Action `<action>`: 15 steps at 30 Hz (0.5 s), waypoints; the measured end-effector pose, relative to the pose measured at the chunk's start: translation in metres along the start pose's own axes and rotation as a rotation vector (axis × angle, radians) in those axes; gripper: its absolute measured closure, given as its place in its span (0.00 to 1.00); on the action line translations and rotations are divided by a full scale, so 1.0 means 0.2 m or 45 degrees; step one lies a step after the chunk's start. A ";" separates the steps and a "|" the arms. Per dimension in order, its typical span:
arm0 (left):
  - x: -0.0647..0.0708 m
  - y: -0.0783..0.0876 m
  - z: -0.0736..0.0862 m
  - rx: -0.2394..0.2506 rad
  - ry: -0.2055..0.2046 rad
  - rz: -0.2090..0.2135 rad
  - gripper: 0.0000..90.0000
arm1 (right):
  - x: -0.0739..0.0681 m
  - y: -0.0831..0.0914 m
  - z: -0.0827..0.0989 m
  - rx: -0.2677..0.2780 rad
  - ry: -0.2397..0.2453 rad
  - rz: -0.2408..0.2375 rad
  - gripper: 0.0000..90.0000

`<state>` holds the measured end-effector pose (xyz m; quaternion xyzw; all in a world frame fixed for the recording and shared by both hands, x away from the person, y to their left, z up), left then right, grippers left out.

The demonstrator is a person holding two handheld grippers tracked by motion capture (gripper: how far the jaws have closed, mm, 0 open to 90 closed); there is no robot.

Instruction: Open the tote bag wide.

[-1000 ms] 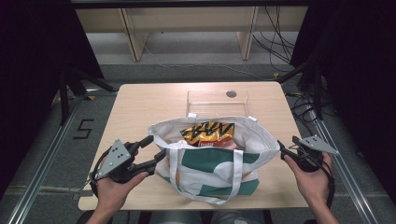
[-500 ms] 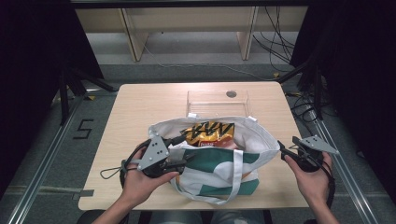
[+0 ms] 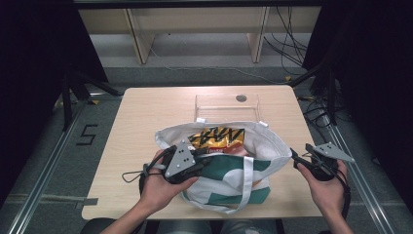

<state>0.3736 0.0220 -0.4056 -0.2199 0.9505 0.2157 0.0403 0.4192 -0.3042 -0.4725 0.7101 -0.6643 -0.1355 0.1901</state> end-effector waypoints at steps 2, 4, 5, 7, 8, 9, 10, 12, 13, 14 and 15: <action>0.00 -0.01 0.00 -0.026 -0.018 -0.003 0.82 | 0.00 0.00 0.00 0.009 -0.007 -0.006 0.44; 0.01 -0.01 0.00 -0.037 -0.012 0.009 0.88 | 0.00 0.00 0.00 -0.001 -0.011 -0.004 0.44; 0.01 -0.01 0.00 -0.041 -0.006 0.017 0.91 | 0.00 0.01 0.01 -0.004 -0.013 -0.001 0.44; 0.02 0.00 0.00 -0.048 0.002 0.031 0.95 | 0.02 0.00 0.00 0.007 0.014 0.003 0.44; 0.03 0.00 0.00 -0.048 0.027 0.038 0.96 | 0.01 0.00 0.01 -0.005 0.003 0.002 0.44; 0.03 0.00 -0.01 -0.054 0.014 0.049 0.96 | 0.02 0.00 0.01 0.003 0.005 0.005 0.44; 0.03 0.01 -0.01 -0.044 0.036 0.062 0.96 | 0.02 0.00 0.01 0.011 0.014 0.005 0.44; 0.04 0.01 -0.01 -0.046 0.064 0.084 0.96 | 0.01 0.00 0.01 -0.001 -0.008 -0.015 0.44; 0.05 0.01 -0.01 -0.047 0.067 0.084 0.96 | 0.01 -0.01 0.01 0.004 0.017 -0.021 0.44; 0.06 0.01 -0.01 -0.047 0.070 0.089 0.96 | 0.02 0.00 0.01 0.000 0.021 -0.010 0.44; 0.07 0.01 0.00 -0.049 0.071 0.095 0.96 | 0.02 -0.01 0.01 0.001 0.024 -0.011 0.44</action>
Point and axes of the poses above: each handheld gripper's, and its own axes: y roughly backward along the jaws, z roughly out of its underside, x roughly to its right, the point moved 8 cm from there along -y, roughly forward along the jaws, and after that the axes turned 10 degrees about z, right-handed, at the moved point
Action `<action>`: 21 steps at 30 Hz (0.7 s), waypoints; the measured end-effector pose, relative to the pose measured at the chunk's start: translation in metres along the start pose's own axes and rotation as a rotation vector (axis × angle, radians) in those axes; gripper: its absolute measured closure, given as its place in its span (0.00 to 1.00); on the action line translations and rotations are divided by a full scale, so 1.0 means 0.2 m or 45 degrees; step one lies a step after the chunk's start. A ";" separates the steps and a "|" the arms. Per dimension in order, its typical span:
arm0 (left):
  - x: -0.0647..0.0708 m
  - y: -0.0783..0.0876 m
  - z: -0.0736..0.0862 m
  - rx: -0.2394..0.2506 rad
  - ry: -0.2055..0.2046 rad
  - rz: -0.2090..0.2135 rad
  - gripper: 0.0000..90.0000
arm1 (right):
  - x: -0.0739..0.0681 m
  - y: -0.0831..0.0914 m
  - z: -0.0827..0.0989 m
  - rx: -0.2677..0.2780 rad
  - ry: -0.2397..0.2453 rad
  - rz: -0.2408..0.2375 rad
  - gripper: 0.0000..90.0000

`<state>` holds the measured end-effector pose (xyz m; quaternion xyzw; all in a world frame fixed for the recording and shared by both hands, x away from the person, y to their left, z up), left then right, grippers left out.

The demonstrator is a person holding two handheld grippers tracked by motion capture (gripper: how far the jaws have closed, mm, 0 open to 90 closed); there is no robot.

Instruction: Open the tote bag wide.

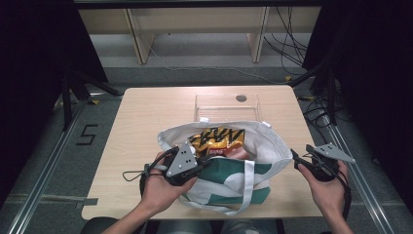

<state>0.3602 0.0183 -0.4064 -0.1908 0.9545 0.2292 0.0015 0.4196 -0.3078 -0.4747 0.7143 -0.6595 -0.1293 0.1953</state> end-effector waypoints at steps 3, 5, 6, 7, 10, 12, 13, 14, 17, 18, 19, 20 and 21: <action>0.02 0.00 0.02 0.005 -0.007 0.009 0.96 | 0.00 0.00 0.00 -0.002 0.001 0.001 0.44; 0.03 0.00 0.03 0.012 -0.006 0.013 0.96 | 0.00 0.00 0.00 -0.005 -0.001 -0.004 0.44; 0.04 0.00 0.04 0.017 -0.001 0.012 0.96 | 0.01 -0.01 0.00 0.009 0.018 0.006 0.44; 0.04 0.01 0.05 0.018 -0.007 0.016 0.96 | 0.00 0.00 0.00 -0.010 -0.016 0.011 0.44; 0.05 0.00 0.07 0.018 -0.002 0.021 0.96 | -0.02 0.00 0.01 -0.027 -0.047 0.008 0.44; 0.07 -0.01 0.10 0.031 0.023 0.022 0.96 | -0.01 -0.01 0.01 -0.008 -0.007 0.005 0.44; 0.07 -0.01 0.11 0.041 0.021 0.017 0.96 | -0.01 -0.01 0.01 -0.014 -0.012 0.006 0.44; 0.08 -0.01 0.11 0.037 -0.004 0.009 0.96 | -0.01 -0.01 0.01 -0.013 -0.013 0.006 0.44; 0.09 0.00 0.11 0.033 -0.023 0.008 0.96 | 0.00 -0.01 0.01 -0.008 0.009 -0.001 0.44; 0.09 0.00 0.11 0.033 -0.023 0.008 0.96 | 0.00 -0.01 0.01 -0.008 0.011 0.003 0.44; 0.10 -0.01 0.12 0.018 -0.016 0.019 0.96 | 0.00 -0.01 0.01 -0.010 0.007 -0.001 0.44; 0.11 -0.02 0.14 0.001 -0.024 0.030 0.96 | 0.00 -0.01 0.01 -0.010 0.010 0.000 0.44; 0.12 -0.03 0.15 -0.009 -0.012 0.037 0.96 | 0.00 -0.01 0.01 -0.011 0.011 -0.001 0.44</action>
Point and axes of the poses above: each handheld gripper's, and its own axes: y roughly backward along the jaws, z roughly out of its underside, x roughly to its right, the point moved 8 cm from there along -y, roughly forward along the jaws, and after that the axes turned 10 degrees about z, right-handed, at the moved point
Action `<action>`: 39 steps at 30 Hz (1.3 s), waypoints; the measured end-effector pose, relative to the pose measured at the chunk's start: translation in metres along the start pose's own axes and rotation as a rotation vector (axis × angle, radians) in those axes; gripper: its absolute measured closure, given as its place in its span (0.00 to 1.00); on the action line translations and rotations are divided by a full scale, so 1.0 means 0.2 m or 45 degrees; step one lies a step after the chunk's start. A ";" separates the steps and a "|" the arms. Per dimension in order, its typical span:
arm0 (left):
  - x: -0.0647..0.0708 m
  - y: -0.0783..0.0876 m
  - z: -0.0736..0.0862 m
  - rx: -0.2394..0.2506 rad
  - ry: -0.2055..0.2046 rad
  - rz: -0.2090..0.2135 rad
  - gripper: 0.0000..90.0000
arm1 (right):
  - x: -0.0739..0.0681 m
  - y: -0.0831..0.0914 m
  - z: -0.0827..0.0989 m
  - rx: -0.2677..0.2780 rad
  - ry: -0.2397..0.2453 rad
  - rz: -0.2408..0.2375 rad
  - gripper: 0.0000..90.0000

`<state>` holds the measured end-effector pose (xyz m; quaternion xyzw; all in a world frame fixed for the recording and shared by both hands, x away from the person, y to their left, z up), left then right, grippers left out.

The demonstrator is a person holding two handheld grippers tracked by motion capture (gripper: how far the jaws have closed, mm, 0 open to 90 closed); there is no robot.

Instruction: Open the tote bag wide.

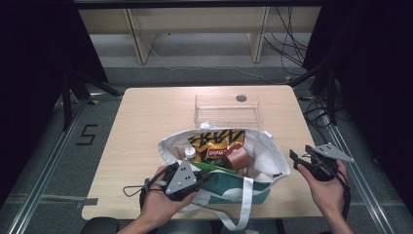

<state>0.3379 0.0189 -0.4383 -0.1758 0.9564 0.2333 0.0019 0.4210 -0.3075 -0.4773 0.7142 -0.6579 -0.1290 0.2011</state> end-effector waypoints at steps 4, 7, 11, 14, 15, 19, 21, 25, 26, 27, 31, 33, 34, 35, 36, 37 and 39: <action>0.03 -0.04 0.07 -0.054 0.015 0.029 0.96 | 0.00 0.00 0.01 -0.016 -0.006 0.003 0.44; 0.02 -0.07 0.11 -0.088 0.030 0.029 0.96 | 0.00 0.00 0.00 -0.005 0.001 -0.001 0.44; -0.01 -0.10 0.17 -0.124 0.072 0.038 0.96 | -0.01 0.00 0.00 -0.007 0.001 -0.004 0.44; -0.02 -0.12 0.22 -0.160 0.118 0.050 0.96 | 0.00 0.00 0.00 -0.007 -0.001 -0.005 0.44; -0.02 -0.14 0.24 -0.146 0.136 0.040 0.96 | -0.01 0.01 0.01 -0.028 -0.040 0.002 0.44; -0.02 -0.16 0.29 -0.205 0.133 0.053 0.96 | -0.01 0.00 0.00 0.000 -0.010 -0.020 0.44; -0.02 -0.16 0.31 -0.221 0.130 0.047 0.96 | -0.01 0.00 0.00 0.000 -0.009 -0.021 0.44; -0.03 -0.18 0.33 -0.236 0.132 0.048 0.96 | -0.02 0.00 0.00 -0.014 -0.031 -0.011 0.45; -0.03 -0.18 0.34 -0.239 0.137 0.039 0.95 | -0.03 0.01 0.00 -0.022 -0.042 -0.015 0.47; -0.03 -0.18 0.35 -0.245 0.139 0.040 0.95 | -0.03 0.01 -0.01 -0.024 -0.045 -0.023 0.47; -0.02 -0.19 0.37 -0.256 0.137 0.054 0.95 | -0.04 0.02 -0.02 -0.022 -0.042 -0.037 0.50; -0.03 -0.18 0.35 -0.248 0.143 0.063 0.92 | -0.03 0.02 -0.04 0.004 0.009 -0.049 0.54; -0.02 -0.18 0.35 -0.232 0.147 0.066 0.91 | -0.05 0.03 -0.04 -0.015 -0.030 -0.059 0.55; -0.02 -0.18 0.35 -0.232 0.147 0.066 0.88 | -0.05 0.03 -0.04 -0.015 -0.030 -0.059 0.55; -0.01 -0.16 0.33 -0.224 0.131 0.077 0.83 | -0.05 0.04 -0.08 0.019 0.012 -0.078 0.57; -0.01 -0.14 0.32 -0.223 0.114 0.077 0.80 | -0.06 0.05 -0.09 0.029 0.015 -0.081 0.57; 0.00 -0.13 0.31 -0.200 0.120 0.083 0.72 | -0.07 0.06 -0.11 0.037 -0.014 -0.086 0.56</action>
Point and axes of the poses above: each handheld gripper's, and its own axes: y roughly backward along the jaws, z roughly out of its underside, x roughly to its right, the point moved 8 cm from there along -y, roughly forward along the jaws, and after that the axes turned 10 degrees about z, right-handed, at the moved point
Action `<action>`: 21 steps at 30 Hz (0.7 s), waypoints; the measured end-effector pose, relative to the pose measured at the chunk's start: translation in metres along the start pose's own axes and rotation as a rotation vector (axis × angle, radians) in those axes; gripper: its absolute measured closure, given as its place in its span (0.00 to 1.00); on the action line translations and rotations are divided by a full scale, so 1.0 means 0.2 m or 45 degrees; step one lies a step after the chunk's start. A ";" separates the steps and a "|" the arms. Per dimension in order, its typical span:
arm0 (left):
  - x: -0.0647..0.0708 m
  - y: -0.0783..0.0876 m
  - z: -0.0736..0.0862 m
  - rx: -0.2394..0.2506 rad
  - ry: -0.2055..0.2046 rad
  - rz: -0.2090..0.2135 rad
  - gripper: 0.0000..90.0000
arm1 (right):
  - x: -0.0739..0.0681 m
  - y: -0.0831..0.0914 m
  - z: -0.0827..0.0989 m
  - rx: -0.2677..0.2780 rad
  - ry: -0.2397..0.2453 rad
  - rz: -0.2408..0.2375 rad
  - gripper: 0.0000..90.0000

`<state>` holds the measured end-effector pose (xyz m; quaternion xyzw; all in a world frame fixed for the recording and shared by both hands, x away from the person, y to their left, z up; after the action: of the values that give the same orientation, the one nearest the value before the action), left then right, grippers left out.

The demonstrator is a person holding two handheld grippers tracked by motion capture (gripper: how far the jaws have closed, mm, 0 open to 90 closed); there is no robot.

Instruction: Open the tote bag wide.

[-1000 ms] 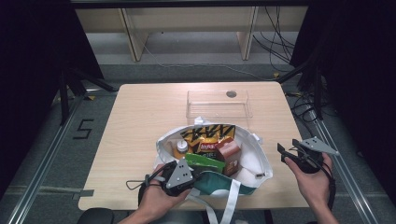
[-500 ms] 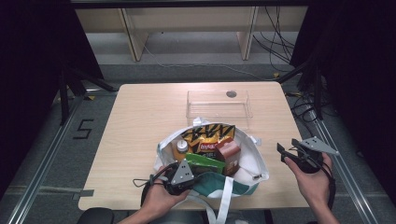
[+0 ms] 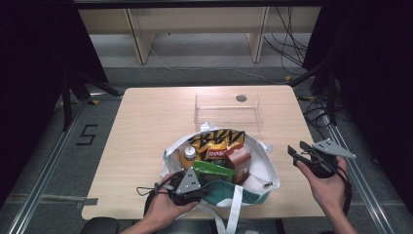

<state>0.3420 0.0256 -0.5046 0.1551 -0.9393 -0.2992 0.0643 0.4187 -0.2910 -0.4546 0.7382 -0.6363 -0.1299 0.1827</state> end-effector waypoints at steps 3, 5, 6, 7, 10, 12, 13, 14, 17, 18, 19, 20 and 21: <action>0.02 0.13 -0.05 0.106 0.011 -0.026 0.65 | -0.04 0.04 -0.08 0.068 0.024 -0.023 0.57; 0.01 0.21 -0.07 0.155 0.024 -0.071 0.62 | -0.06 0.05 -0.12 0.088 0.041 -0.049 0.57; 0.00 0.25 -0.08 0.179 0.009 -0.097 0.62 | -0.08 0.06 -0.13 0.092 0.029 -0.054 0.59; -0.02 0.29 -0.09 0.191 0.001 -0.127 0.62 | -0.09 0.06 -0.14 0.101 0.031 -0.084 0.60; -0.08 0.38 -0.11 0.237 0.000 -0.209 0.63 | -0.12 0.07 -0.15 0.089 0.038 -0.090 0.63; -0.17 0.47 -0.13 0.306 0.046 -0.291 0.64 | -0.17 0.07 -0.17 0.096 0.045 -0.138 0.68; -0.20 0.49 -0.14 0.330 0.064 -0.315 0.64 | -0.17 0.07 -0.19 0.120 0.076 -0.131 0.70; -0.23 0.52 -0.15 0.350 0.066 -0.335 0.64 | -0.19 0.08 -0.19 0.113 0.061 -0.143 0.71; -0.28 0.54 -0.21 0.431 0.104 -0.309 0.64 | -0.23 0.08 -0.22 0.112 0.079 -0.172 0.72; -0.29 0.55 -0.23 0.473 0.109 -0.292 0.64 | -0.23 0.07 -0.23 0.125 0.121 -0.181 0.73; -0.30 0.55 -0.26 0.503 0.105 -0.289 0.64 | -0.25 0.07 -0.24 0.130 0.121 -0.200 0.73; -0.31 0.57 -0.28 0.517 0.098 -0.306 0.64 | -0.27 0.08 -0.24 0.120 0.113 -0.205 0.72; -0.32 0.58 -0.30 0.539 0.078 -0.322 0.64 | -0.29 0.08 -0.25 0.116 0.121 -0.217 0.72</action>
<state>0.3852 0.1029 -0.3904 0.2904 -0.9518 -0.0967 0.0208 0.4166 -0.2315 -0.4054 0.8025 -0.5669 -0.0808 0.1674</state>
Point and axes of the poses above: each handheld gripper's, and its own axes: y roughly backward along the jaws, z roughly out of its underside, x roughly to its right, the point moved 8 cm from there along -y, roughly forward along the jaws, and after that the axes turned 10 degrees about z, right-handed, at the moved point
